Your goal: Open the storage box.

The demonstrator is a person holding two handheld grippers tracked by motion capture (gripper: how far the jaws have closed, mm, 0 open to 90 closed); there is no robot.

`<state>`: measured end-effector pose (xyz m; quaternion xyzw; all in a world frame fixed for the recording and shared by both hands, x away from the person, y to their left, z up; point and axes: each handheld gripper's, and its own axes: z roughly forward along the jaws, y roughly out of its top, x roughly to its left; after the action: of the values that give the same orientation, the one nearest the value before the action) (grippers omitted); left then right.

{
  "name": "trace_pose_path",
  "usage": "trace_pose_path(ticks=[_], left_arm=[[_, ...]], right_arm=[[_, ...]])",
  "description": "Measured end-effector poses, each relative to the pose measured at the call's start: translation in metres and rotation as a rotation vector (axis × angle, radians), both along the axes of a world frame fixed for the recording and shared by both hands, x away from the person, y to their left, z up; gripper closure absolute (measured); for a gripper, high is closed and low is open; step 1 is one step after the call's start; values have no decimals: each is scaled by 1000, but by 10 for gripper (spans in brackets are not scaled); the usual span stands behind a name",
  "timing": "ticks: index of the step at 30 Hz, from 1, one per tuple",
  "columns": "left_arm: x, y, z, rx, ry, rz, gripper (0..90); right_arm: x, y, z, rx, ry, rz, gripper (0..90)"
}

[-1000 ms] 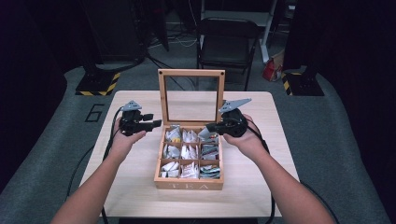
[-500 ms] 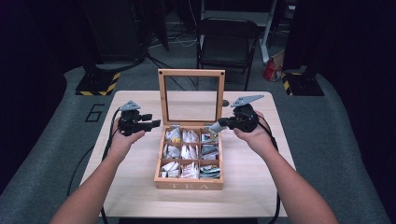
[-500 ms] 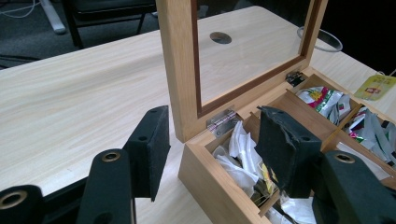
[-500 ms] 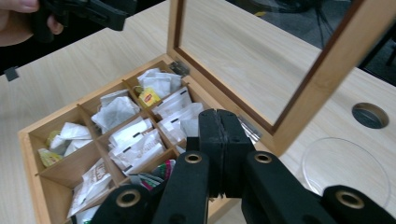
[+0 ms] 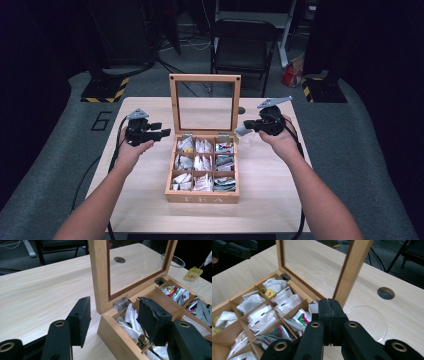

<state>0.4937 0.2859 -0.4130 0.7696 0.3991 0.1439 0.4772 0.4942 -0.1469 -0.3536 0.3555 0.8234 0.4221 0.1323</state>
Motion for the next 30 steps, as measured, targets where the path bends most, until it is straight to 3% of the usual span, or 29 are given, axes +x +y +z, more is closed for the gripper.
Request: trace_pose_path(ticks=[12,30], left_arm=[[0,0,-1,-9,4,3,439],[1,2,-3,-6,6,9,439]], right_arm=[[14,-10,3,-4,6,-67,899],[28,-24,11,-18,-23,-151,899]])
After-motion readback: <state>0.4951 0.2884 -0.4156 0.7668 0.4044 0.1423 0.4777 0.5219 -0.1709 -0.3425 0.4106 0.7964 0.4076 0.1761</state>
